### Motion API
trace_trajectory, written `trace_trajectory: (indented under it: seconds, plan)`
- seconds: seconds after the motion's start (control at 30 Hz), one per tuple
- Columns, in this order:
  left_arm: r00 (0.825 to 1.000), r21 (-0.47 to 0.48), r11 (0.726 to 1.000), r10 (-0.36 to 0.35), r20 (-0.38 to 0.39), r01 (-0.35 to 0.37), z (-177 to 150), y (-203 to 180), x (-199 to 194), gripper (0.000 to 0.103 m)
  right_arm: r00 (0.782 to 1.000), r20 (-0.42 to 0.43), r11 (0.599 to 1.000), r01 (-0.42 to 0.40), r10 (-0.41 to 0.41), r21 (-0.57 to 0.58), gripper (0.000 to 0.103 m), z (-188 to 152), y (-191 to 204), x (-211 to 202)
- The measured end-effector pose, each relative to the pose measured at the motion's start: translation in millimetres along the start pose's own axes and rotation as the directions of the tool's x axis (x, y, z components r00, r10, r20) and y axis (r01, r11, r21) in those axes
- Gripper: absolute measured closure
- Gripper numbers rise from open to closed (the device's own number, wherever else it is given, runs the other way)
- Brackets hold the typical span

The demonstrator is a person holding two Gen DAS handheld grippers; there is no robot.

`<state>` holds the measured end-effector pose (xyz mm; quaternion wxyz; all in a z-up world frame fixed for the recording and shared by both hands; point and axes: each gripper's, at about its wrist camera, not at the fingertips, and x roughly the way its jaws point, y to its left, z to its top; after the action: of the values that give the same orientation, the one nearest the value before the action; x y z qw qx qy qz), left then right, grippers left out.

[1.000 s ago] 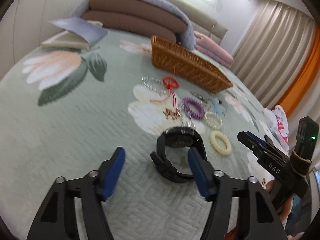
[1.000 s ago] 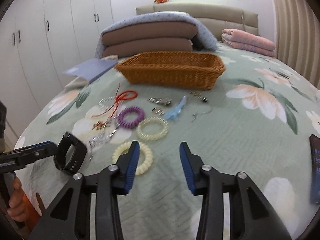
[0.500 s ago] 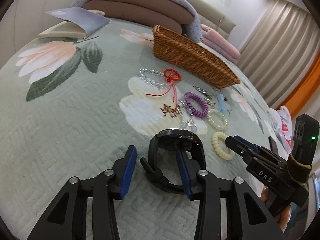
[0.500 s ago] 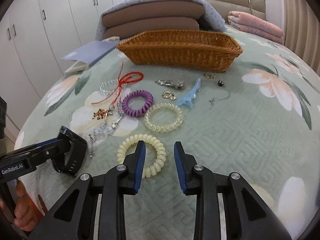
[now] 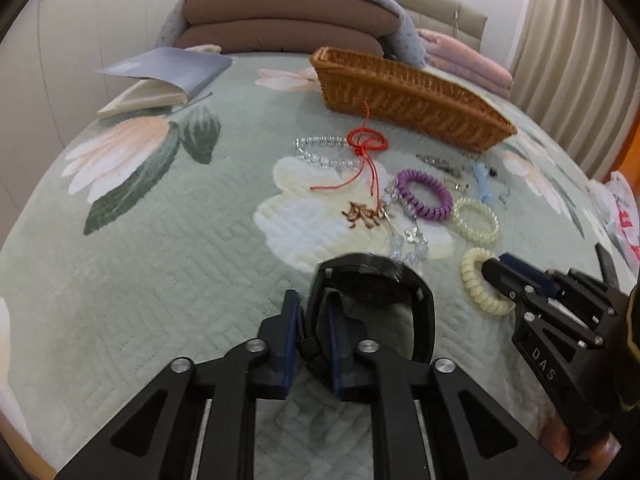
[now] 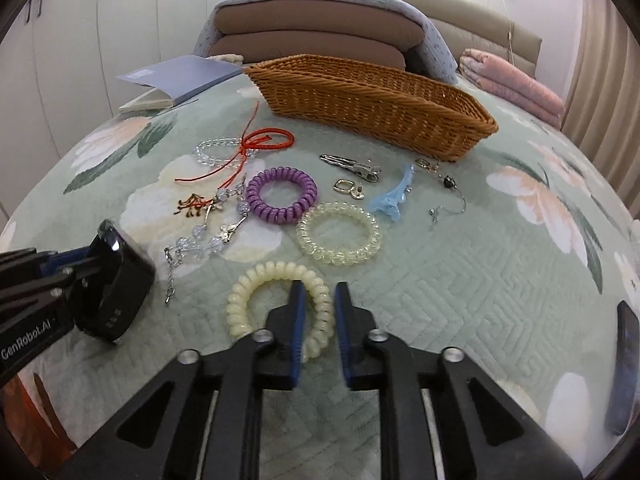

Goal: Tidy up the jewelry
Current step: 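Grasp the black watch with the left tool while the right tool grasps the cream coil hair tie, then carry the watch and cream hair tie into the wicker basket and release both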

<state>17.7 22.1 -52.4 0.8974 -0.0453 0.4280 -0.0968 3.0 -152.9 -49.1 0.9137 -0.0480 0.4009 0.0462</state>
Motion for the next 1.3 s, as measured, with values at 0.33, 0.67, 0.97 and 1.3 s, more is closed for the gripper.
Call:
trace_trajectory:
  seconds: [0.33,0.67,0.97,1.3]
  plan:
    - [0.996,-0.049,0.995,-0.084,0.040,0.086,3.1,2.4,-2.3,0.091,0.997,0.056,0.994,-0.063,0.058,0.089,0.090,2.3,-22.1,-11.4]
    - [0.996,-0.050,0.994,-0.091,0.021,0.092,1.8,4.4,1.6,0.091,0.997,0.049,0.994,-0.067,0.063,0.084,0.090,2.0,-21.6,-8.9]
    - [1.000,0.017,1.000,0.000,-0.025,0.000,0.8,-8.1,4.1,0.090,0.997,0.023,0.994,-0.071,0.069,0.078,0.090,0.6,-20.1,-4.6]
    - [0.996,0.071,0.997,0.044,-0.077,-0.039,0.5,-15.1,4.6,0.087,1.000,-0.015,1.000,0.000,0.001,0.013,0.089,-1.4,-6.7,2.3]
